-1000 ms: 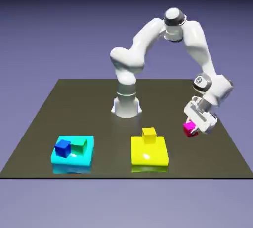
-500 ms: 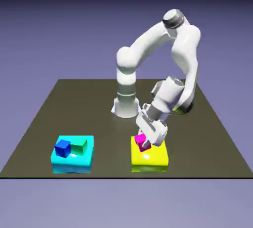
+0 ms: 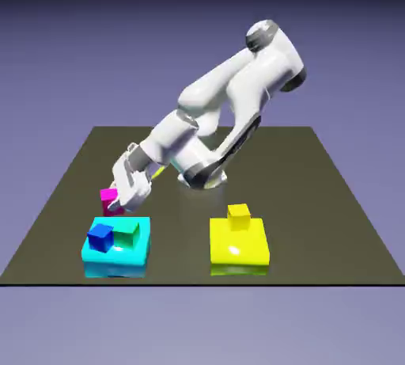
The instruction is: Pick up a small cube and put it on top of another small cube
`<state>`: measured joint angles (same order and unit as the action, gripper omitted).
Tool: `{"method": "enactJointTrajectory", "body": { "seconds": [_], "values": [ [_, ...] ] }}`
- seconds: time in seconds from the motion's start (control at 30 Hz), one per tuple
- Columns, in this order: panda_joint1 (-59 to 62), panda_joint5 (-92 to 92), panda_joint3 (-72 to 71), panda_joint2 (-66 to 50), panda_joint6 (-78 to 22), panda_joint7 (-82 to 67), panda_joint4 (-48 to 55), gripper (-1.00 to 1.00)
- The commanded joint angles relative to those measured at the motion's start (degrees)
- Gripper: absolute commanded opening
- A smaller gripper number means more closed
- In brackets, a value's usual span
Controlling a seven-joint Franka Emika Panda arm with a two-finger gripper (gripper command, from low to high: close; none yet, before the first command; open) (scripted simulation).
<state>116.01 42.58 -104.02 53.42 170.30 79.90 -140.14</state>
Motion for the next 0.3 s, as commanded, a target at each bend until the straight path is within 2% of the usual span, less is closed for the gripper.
{"method": "enactJointTrajectory", "body": {
  "seconds": [0.0, 0.17, 0.2, 0.27],
  "values": [
    [2.08, 0.3, -1.81, -0.11, 1.19, -0.26, 0.65, -1.0],
    [10.71, 1.39, -9.31, -0.57, 6.25, -1.21, 3.34, -1.0],
    [10.71, 1.39, -9.31, -0.57, 6.25, -1.21, 3.34, 1.0],
    [8.64, 1.13, -7.51, -0.46, 5.03, -0.99, 2.7, 1.0]
  ]
}}
